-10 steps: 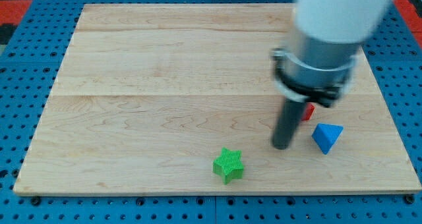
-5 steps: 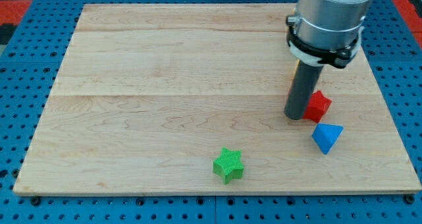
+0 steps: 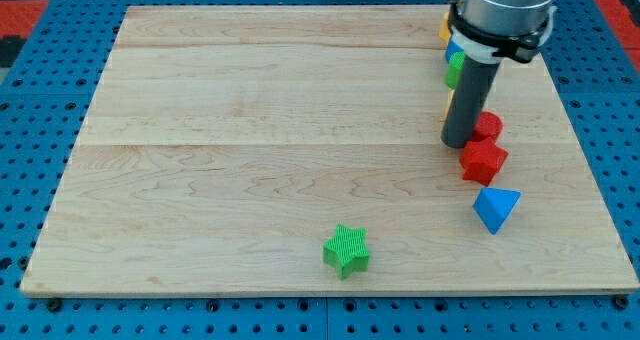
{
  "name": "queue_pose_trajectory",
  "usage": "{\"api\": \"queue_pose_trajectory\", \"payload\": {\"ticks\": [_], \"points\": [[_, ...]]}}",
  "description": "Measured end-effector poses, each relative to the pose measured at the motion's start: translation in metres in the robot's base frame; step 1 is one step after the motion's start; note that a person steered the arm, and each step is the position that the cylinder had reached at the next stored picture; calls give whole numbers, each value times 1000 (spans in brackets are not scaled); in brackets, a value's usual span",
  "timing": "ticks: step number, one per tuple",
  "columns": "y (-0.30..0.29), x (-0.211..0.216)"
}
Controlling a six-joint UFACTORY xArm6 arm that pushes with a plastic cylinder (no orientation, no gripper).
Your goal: Push the red blocks to the right side of the board
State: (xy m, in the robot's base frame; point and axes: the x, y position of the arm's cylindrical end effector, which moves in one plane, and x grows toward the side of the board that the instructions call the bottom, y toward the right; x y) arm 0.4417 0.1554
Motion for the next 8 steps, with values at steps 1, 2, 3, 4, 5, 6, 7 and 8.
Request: {"api": "queue_pose_trajectory", "payload": {"ticks": [1,2,3,4,5,6,7,8], "points": [[-22,-1],[-43,-9],[-50,-14],[-54,-16],[-57,-16],[-62,-22],[-61,-29],[-42,-39]]}}
